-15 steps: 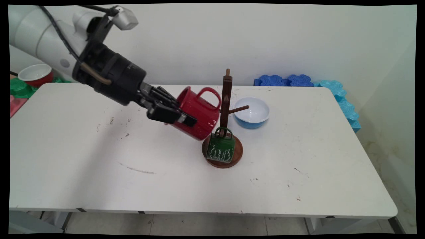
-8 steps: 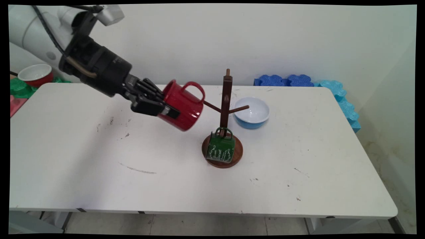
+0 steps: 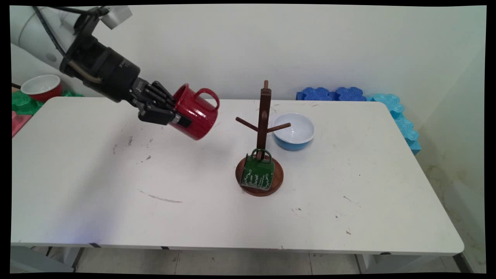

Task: Place the picked object on the table

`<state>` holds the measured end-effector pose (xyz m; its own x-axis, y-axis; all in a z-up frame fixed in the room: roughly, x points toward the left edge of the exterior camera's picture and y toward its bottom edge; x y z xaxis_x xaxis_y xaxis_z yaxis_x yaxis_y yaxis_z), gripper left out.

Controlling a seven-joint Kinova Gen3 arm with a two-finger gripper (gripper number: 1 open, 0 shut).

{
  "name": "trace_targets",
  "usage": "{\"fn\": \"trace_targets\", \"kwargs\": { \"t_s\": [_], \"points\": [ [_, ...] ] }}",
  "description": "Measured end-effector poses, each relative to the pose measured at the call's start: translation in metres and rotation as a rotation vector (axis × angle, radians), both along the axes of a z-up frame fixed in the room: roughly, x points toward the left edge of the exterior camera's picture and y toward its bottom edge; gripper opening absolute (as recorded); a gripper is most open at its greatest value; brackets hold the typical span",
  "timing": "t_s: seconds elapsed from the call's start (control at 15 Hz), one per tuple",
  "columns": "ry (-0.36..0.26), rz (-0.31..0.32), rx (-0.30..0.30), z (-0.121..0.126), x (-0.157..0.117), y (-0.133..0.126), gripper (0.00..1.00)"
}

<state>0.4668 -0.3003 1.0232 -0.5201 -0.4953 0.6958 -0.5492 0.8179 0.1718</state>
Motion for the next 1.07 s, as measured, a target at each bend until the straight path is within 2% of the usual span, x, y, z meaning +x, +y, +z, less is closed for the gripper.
{"fn": "trace_targets", "kwargs": {
  "t_s": [0.67,1.07],
  "points": [
    [-0.15,0.006,-0.077,-0.025,0.036,-0.029,0.0],
    [-0.237,-0.015,-0.127,-0.052,0.04,-0.05,0.0]
  ]
}}
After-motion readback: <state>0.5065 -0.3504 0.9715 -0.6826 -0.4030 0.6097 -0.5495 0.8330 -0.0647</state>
